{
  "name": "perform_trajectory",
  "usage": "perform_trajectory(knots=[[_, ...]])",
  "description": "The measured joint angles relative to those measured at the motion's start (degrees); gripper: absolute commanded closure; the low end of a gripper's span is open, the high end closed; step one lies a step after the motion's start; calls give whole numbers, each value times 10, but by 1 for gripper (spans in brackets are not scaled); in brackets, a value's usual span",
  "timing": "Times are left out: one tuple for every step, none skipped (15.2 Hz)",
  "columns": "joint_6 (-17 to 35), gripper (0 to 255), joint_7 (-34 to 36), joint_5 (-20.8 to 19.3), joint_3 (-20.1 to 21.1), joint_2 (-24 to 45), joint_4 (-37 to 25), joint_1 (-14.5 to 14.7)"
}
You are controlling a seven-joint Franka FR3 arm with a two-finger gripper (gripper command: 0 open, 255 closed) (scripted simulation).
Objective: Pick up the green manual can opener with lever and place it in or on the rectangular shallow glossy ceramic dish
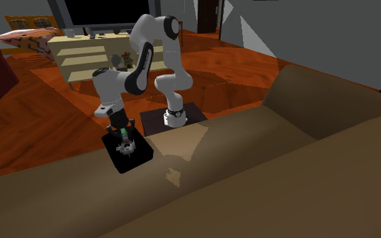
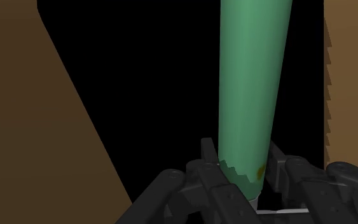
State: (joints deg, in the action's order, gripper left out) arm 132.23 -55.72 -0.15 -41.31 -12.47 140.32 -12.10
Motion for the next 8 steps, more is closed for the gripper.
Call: perform_trajectory(knots=[[1,255,-1,0,0,0,1,0],[1,255,-1,0,-1,0,1,0],[2,255,-1,0,-1,0,1,0],[2,255,-1,0,-1,0,1,0],[2,0,-1,0,-1,0,1,0],[2,0,-1,0,-1,0,1,0],[2,0,-1,0,-1,0,1,0],[2,0,-1,0,-1,0,1,0]])
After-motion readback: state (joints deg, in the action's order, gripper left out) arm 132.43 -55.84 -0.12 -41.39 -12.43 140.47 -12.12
